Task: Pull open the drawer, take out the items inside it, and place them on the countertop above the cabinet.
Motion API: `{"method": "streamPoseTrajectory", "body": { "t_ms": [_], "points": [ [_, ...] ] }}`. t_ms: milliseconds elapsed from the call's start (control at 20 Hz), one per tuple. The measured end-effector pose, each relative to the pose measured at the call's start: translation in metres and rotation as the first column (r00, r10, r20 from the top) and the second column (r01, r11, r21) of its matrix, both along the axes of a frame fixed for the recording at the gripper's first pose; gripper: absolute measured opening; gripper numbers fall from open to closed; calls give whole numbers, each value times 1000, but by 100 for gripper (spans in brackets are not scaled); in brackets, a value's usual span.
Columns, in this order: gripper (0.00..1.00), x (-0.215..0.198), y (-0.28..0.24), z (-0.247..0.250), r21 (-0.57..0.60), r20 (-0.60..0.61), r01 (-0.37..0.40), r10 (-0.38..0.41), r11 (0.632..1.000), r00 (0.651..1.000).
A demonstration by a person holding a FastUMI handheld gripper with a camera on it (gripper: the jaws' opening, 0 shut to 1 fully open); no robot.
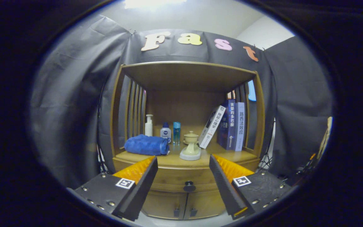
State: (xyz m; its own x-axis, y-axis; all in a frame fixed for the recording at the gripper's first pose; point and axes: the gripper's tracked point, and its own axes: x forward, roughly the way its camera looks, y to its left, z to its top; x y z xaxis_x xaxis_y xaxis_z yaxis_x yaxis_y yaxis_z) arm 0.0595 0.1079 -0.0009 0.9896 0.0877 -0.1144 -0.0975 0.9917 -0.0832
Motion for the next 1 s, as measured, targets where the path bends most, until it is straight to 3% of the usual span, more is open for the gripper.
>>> {"method": "streamPoseTrajectory", "body": {
  "t_ms": [300, 700, 1000],
  "points": [
    [96, -46, -7, 50, -20, -69, 55, -56, 998, 996],
    [96, -79, -7, 134, 26, 5, 31, -31, 999, 1000],
    [96, -116, -26, 152, 12, 39, 78, -78, 997, 996]
  ]
}}
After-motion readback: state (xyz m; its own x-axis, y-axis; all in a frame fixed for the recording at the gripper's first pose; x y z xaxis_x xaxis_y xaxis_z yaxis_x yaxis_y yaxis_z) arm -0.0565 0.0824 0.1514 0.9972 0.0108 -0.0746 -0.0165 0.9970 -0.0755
